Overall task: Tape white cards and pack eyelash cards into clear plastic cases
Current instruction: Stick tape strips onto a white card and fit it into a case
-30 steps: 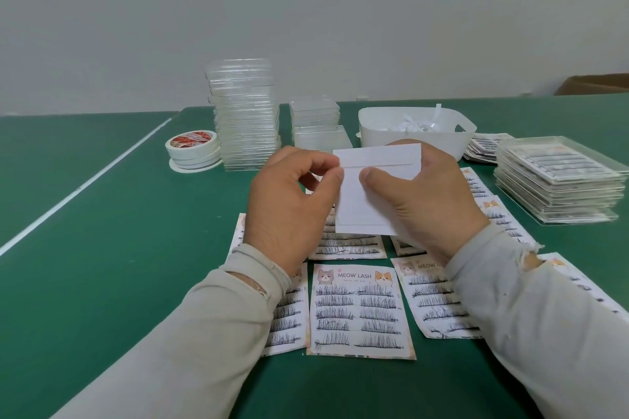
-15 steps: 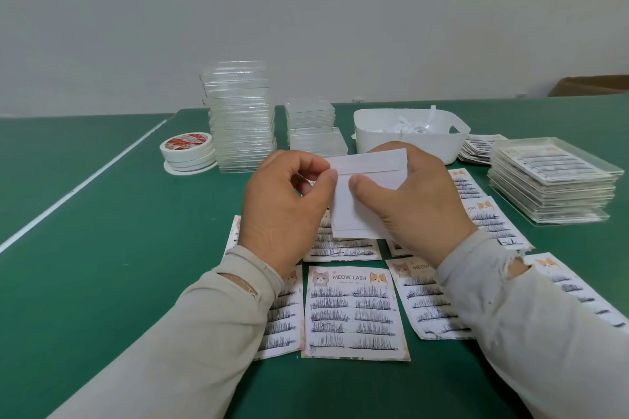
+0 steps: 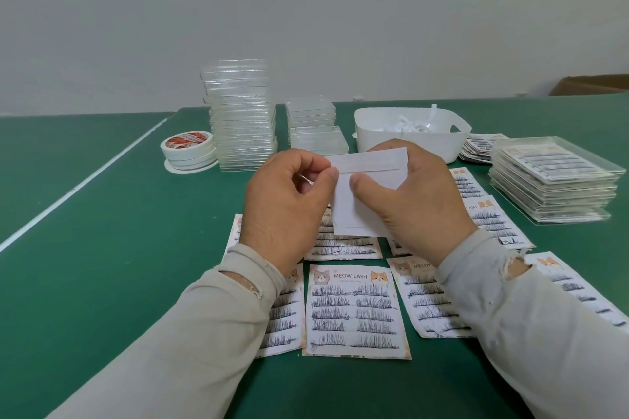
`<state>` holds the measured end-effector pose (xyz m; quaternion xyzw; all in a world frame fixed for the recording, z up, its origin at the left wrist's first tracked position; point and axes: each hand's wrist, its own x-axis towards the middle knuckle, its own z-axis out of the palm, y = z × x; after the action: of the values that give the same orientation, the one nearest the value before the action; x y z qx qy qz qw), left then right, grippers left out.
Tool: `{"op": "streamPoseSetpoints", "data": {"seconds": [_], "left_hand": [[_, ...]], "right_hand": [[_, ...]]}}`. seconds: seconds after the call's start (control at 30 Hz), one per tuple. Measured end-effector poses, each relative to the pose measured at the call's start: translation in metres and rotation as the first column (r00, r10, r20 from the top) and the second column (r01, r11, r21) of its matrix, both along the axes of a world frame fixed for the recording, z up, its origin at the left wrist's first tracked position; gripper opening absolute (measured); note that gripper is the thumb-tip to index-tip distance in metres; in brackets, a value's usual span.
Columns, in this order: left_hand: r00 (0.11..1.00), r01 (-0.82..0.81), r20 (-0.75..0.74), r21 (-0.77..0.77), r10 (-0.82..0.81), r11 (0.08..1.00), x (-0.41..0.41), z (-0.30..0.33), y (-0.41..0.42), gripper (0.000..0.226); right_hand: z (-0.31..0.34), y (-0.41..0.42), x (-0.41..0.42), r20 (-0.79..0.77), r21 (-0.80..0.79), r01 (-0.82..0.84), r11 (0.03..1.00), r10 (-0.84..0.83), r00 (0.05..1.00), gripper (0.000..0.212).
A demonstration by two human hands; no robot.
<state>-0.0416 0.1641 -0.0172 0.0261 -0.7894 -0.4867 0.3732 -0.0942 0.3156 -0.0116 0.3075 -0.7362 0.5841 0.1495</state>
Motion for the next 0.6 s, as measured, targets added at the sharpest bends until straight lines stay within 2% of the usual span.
{"op": "streamPoseSetpoints", "data": {"seconds": [0.1, 0.3, 0.43, 0.6], "left_hand": [[1.0, 0.026, 0.009, 0.006, -0.026, 1.0, -0.0004, -0.0001, 0.0011, 0.016], [1.0, 0.015, 0.019, 0.025, -0.015, 1.0, 0.0005, 0.0006, 0.0001, 0.024], [1.0, 0.014, -0.025, 0.031, -0.013, 0.999, 0.0035, 0.0028, 0.0024, 0.027], [0.999, 0.015, -0.051, 0.032, -0.014, 0.999, 0.0047, 0.003, 0.0036, 0.021]], "right_hand": [[-0.0005, -0.001, 0.0004, 0.006, 0.001, 0.005, 1.0, -0.005, 1.0, 0.023], [-0.0008, 0.0009, -0.0043, 0.097, -0.117, 0.029, 0.993, -0.018, 0.995, 0.02], [-0.0016, -0.0001, -0.0036, 0.093, -0.11, 0.033, 0.993, -0.023, 0.995, 0.021], [-0.0006, -0.0011, -0.0018, 0.05, -0.062, 0.039, 0.997, -0.036, 0.998, 0.023]]}}
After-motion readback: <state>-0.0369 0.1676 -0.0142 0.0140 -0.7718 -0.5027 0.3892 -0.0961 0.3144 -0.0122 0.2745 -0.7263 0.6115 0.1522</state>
